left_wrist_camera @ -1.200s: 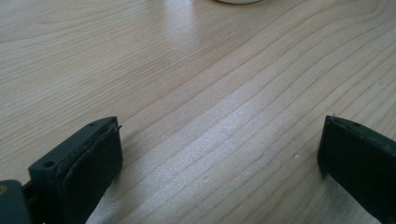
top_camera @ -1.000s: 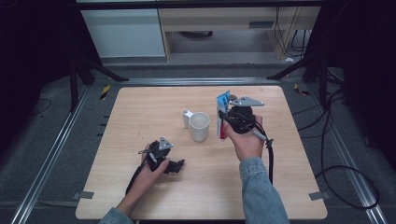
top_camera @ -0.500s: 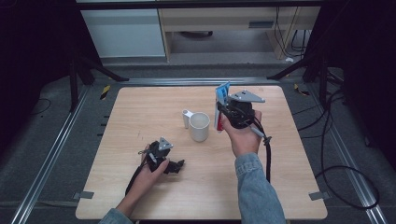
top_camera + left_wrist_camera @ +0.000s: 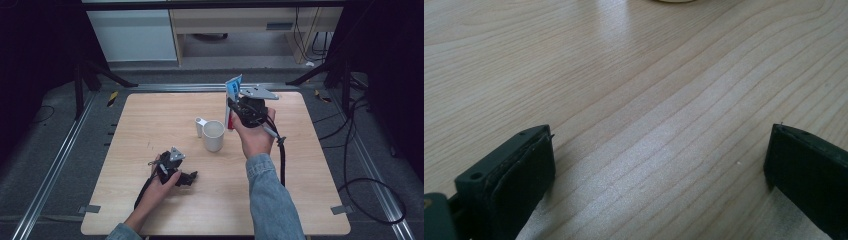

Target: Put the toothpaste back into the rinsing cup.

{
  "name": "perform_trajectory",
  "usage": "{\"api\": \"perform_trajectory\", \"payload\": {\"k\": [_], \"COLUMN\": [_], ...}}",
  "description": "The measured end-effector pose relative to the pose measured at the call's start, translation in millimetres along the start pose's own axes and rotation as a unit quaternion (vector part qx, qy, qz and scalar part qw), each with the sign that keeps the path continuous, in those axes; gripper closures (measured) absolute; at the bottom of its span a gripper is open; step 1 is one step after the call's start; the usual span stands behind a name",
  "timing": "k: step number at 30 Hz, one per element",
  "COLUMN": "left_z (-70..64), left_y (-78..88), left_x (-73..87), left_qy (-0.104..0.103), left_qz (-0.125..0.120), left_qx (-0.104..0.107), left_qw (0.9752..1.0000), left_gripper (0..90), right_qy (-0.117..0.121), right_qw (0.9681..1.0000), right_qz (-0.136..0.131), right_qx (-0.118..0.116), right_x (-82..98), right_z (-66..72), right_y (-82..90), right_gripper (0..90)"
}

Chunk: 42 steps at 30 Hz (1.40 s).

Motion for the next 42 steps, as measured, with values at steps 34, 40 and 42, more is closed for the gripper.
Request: {"api": "perform_trajectory", "payload": {"k": [34, 40, 42], "left_z": [0.2, 0.2, 0.2], "left_y": [0.1, 0.1, 0.1], "left_x": [0.1, 0.2, 0.2], "left_qy": [-0.002, -0.002, -0.002], "left_qz": [0.000, -0.001, -0.001], "left_qx": [-0.001, -0.001, -0.001], "left_qw": [1.0000, 1.0000, 1.0000], "left_gripper": [0.0, 0.0, 0.0], "right_qy": [-0.001, -0.003, -0.003], "right_qw": [0.9994, 0.9995, 0.9996], "right_qz": [-0.030, -0.023, -0.019], "right_qx": [-0.016, -0.020, -0.020], "right_x": [-0.3, 5.4, 8.6], "right_z": [28.7, 31.4, 31.7], "right_y": [-38.6, -45.3, -47.8], "right_gripper": [73.6, 73.5, 73.5]}}
Point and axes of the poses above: each handheld gripper's, and its own axes: y roughly backward along the jaws, x roughly out of its underside, z roughly to its left, the point moved 1 cm from there along -y, roughly forward along the jaws, and after that the axes turned 2 degrees about z, right-handed, at the moved point
